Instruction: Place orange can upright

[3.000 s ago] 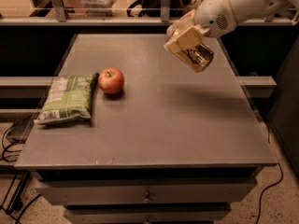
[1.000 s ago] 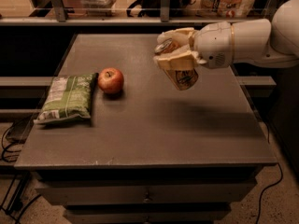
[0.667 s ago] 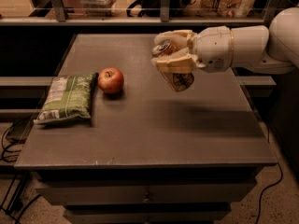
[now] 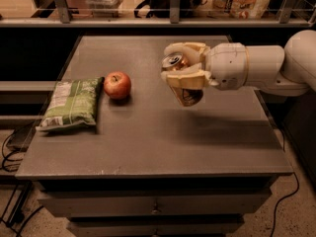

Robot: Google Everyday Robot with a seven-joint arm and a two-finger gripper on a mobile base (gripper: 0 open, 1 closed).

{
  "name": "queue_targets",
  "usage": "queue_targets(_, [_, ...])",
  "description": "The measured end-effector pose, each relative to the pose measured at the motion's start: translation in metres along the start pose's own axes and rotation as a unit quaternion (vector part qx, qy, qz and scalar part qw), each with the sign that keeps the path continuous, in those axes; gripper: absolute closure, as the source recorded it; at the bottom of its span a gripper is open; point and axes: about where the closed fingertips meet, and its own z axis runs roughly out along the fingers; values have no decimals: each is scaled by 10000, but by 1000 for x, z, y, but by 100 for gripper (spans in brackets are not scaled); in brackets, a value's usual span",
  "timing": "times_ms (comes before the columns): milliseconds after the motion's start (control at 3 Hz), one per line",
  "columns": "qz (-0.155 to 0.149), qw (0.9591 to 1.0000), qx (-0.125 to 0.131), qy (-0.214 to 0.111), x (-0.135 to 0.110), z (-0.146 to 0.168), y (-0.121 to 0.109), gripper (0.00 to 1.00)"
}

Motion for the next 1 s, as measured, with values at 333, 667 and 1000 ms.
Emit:
queue_targets(333, [-66,9999,46,-124,9,1,10,100])
queue_targets(667, [-110,9996,152,-190,21,-1,18,100])
queue_targets(1000, [-106,9992,269,-264,31,-2,23,100])
